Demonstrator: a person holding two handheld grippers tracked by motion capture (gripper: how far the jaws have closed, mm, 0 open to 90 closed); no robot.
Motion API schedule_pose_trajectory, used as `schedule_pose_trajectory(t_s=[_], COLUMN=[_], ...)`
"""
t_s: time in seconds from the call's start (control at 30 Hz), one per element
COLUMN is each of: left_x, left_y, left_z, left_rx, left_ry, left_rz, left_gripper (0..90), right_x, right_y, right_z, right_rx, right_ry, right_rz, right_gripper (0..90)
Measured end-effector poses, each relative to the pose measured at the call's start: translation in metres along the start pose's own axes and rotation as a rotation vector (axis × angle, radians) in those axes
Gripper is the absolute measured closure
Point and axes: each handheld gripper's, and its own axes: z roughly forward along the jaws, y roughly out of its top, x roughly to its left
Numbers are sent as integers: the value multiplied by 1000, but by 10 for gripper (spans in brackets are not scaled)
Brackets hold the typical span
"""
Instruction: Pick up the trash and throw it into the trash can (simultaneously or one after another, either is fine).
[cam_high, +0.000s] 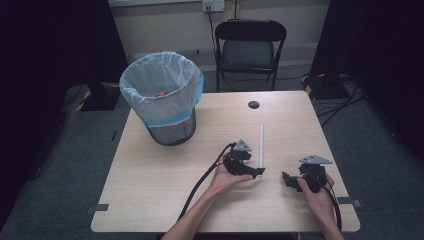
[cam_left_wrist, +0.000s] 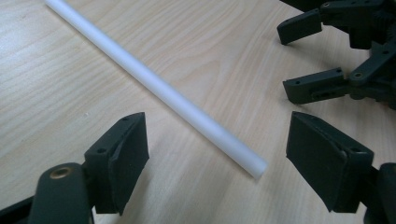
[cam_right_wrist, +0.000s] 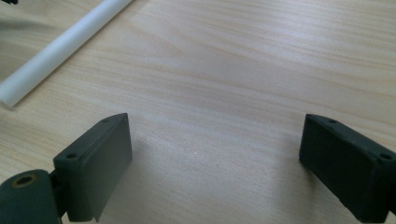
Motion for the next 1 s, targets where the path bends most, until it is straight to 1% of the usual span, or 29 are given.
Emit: schedule_pose_trajectory(t_s=[0.07,0.1,0.13,0.17,0.23,0.27,0.3,0.33,0.37,0.4,0.43,0.5,0.53,0.6,0.63,0.7,0.77,0.8,0.83,0.9,1.0], left_x=[0,0,0,-1,-1,-1,0,2,3,3,2,0,0,-1,0,-1,0,1,3,5,7], left_y=[0,1,1,1,2,2,2,3,4,4,4,4,4,4,4,4,4,3,1,0,-2], left_z=[3,8,8,12,15,18,20,20,20,20,21,22,22,22,22,21,19,17,13,9,4], left_rx=[3,9,9,18,20,29,38,45,30,30,61,72,72,76,76,90,95,89,93,98,102], left_ry=[8,22,22,43,45,62,70,64,86,86,107,124,124,138,153,176,176,177,177,179,179], left_rz=[3,7,7,26,30,38,34,28,34,34,53,77,77,84,92,110,117,109,116,114,112], left_gripper=[210,210,211,214,221,228,229,231,239,246,252,257,261,268,311,353,369,388,441,499,538], right_x=[0,0,0,0,0,0,0,0,0,0,0,0,0,0,0,0,0,0,0,0,0], right_y=[0,0,0,0,0,0,0,0,0,0,0,0,0,0,0,0,0,0,0,0,0], right_z=[0,0,0,0,0,0,0,0,0,0,0,0,0,0,0,0,0,0,0,0,0], right_rx=[-1,-1,-1,-2,-1,-2,-2,-2,-2,-2,-2,-2,-2,-2,-2,-2,-2,-2,-2,-2,-2], right_ry=[0,0,0,0,0,0,0,0,0,0,1,1,1,1,1,1,1,1,0,1,1], right_rz=[-2,-3,-3,-3,-3,-4,-4,-4,-4,-4,-3,-4,-4,-4,-3,-4,-3,-4,-4,-3,-3], right_gripper=[86,86,86,86,87,88,88,89,89,89,89,89,89,89,89,89,89,89,89,89,89])
